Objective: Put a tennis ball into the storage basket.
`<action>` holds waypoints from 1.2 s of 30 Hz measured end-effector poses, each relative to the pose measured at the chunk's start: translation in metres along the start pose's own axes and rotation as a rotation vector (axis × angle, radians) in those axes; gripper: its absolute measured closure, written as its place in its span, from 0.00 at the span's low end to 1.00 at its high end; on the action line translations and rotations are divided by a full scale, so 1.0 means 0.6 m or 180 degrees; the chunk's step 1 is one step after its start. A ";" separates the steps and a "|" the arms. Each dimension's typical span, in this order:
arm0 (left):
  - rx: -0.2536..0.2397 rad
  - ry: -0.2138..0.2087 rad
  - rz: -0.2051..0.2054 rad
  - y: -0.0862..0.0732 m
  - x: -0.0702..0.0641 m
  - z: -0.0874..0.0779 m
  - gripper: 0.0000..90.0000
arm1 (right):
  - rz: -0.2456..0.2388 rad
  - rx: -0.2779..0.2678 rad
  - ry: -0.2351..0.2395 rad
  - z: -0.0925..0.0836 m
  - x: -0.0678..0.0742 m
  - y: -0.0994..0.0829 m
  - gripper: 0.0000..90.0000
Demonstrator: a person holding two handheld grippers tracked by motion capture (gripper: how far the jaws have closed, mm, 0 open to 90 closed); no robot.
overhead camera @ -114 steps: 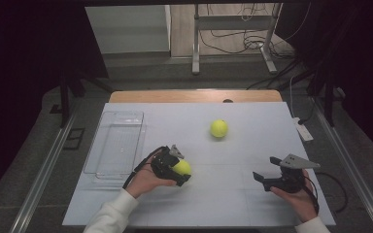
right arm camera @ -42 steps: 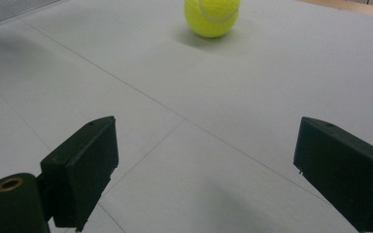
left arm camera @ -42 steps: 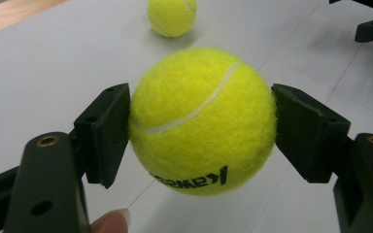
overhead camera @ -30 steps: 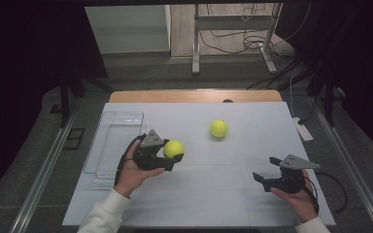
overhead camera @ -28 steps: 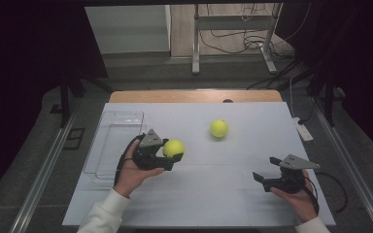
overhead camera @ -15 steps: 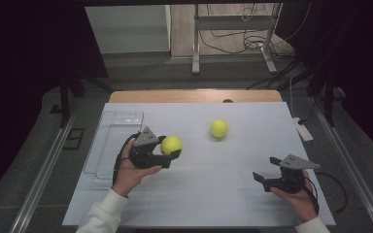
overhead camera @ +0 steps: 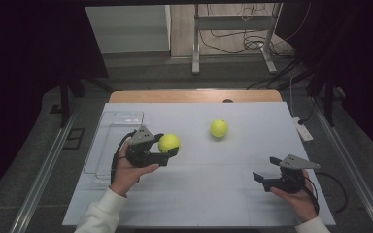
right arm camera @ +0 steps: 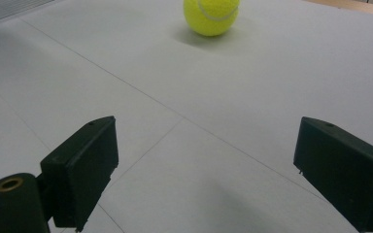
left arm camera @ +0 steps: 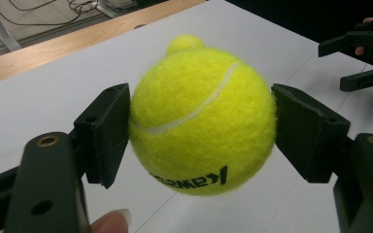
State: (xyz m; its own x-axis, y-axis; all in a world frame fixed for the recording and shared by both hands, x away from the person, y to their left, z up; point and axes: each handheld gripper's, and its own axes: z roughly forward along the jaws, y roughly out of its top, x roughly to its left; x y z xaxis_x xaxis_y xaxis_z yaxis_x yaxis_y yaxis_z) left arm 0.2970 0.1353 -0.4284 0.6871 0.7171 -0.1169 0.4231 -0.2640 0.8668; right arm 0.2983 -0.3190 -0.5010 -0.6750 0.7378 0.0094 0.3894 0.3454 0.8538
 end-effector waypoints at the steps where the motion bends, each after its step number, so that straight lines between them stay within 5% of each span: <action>1: -0.0006 0.0007 0.0000 0.000 0.000 -0.001 0.30 | -0.0002 0.0000 0.0000 0.000 0.000 0.000 0.10; 36: -0.0172 0.0083 -0.0082 0.010 0.018 -0.027 0.30 | 0.0005 -0.0009 -0.0003 0.000 -0.001 0.000 0.10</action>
State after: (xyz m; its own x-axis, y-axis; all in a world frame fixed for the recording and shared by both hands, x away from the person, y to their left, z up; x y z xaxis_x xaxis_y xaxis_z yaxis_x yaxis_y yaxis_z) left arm 0.2978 0.1519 -0.4167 0.6603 0.7401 -0.1274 0.4075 -0.2106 0.8886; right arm 0.2984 -0.3194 -0.5009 -0.6737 0.7389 0.0102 0.3887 0.3426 0.8553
